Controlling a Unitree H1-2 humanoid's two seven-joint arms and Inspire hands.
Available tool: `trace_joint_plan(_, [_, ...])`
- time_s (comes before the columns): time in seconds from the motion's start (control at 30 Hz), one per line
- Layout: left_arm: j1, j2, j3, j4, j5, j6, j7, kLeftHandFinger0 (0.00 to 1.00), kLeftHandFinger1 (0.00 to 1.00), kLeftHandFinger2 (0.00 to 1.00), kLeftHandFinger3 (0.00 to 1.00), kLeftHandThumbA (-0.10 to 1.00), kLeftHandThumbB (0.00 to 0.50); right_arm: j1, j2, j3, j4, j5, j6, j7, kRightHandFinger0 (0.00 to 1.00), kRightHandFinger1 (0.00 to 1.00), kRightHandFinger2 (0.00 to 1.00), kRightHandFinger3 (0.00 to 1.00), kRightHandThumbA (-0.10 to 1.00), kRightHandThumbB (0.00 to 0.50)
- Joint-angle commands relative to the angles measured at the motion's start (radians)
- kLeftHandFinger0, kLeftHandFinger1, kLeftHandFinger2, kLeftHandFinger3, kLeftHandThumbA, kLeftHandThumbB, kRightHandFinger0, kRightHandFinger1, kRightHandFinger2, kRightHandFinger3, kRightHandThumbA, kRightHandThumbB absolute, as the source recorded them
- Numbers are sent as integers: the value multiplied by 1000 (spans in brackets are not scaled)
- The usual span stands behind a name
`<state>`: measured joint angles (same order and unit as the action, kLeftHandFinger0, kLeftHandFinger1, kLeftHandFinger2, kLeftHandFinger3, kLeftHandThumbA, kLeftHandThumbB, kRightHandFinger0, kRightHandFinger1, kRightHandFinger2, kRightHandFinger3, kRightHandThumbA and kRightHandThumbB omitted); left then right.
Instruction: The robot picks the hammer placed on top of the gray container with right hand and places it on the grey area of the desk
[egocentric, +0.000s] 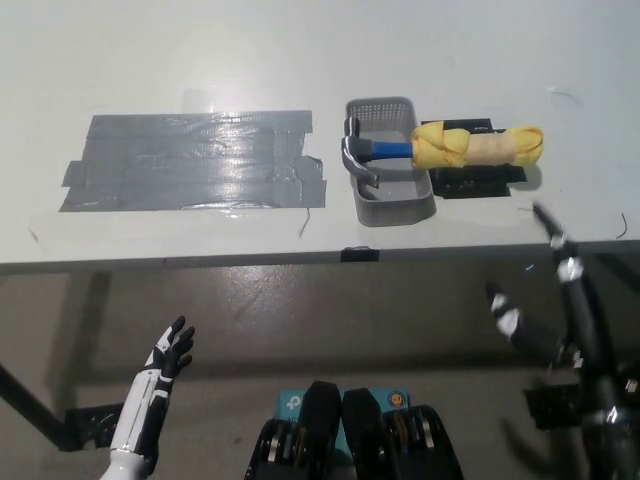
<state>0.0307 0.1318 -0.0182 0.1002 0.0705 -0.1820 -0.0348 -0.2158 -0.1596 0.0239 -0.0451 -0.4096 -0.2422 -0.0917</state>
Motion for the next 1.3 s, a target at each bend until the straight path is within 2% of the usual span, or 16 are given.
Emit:
trace_joint_plan(0.0, [-5,15,-6,-14,11,-52,-9,1000,1000,1000,1000,1000,78,-190,-85,17,-65,-232,152,50,1000,1000,1000,1000,694,307])
trace_joint_plan(0.07, [-6,16,-4,-11,9,-53,-9,1000,1000,1000,1000,1000,80,-254,-110,49,-26,-269,186,83,1000,1000,1000,1000,749,289])
trace_joint_plan(0.13, [-3,14,-3,-20,10,-47,-7,1000,1000,1000,1000,1000,86,-333,-136,87,38,-309,222,117,1000,1000,1000,1000,799,300])
trace_joint_plan(0.27, [-8,17,-4,-21,15,-45,-7,1000,1000,1000,1000,1000,96,-425,-158,138,118,-339,288,156,1000,1000,1000,1000,794,318])
trace_joint_plan(0.5, [-7,23,-7,-32,13,-37,-15,1000,1000,1000,1000,1000,86,-588,-180,234,329,-360,360,214,1000,1000,1000,1000,1000,394])
trace_joint_plan(0.63, [-12,23,-9,-35,16,-34,-12,1000,1000,1000,1000,1000,115,-641,-180,285,393,-370,398,263,1000,1000,1000,1000,1000,415])
trace_joint_plan(0.67, [-13,21,-9,-37,12,-30,-12,1000,1000,1000,1000,1000,123,-657,-174,298,417,-370,411,274,1000,1000,1000,1000,1000,440])
trace_joint_plan(0.83, [-11,22,-13,-45,11,-28,-16,1000,1000,1000,1000,1000,103,-684,-162,319,479,-358,424,274,1000,1000,1000,1000,1000,453])
trace_joint_plan(0.93, [-14,27,-13,-46,10,-26,-17,1000,1000,1000,1000,1000,99,-696,-159,330,495,-352,441,296,1000,1000,1000,1000,1000,455])
trace_joint_plan(1.03, [-14,29,-14,-45,13,-27,-16,1000,1000,1000,1000,1000,117,-707,-154,340,518,-349,447,299,1000,1000,1000,1000,1000,454])
trace_joint_plan(1.17, [-14,29,-19,-43,25,-36,-11,1000,1000,1000,1000,1000,98,-722,-152,350,547,-349,450,300,1000,1000,1000,1000,1000,446])
trace_joint_plan(1.27, [-14,30,-20,-41,29,-37,-10,1000,1000,1000,1000,1000,106,-746,-145,358,595,-349,450,293,1000,1000,1000,1000,1000,450])
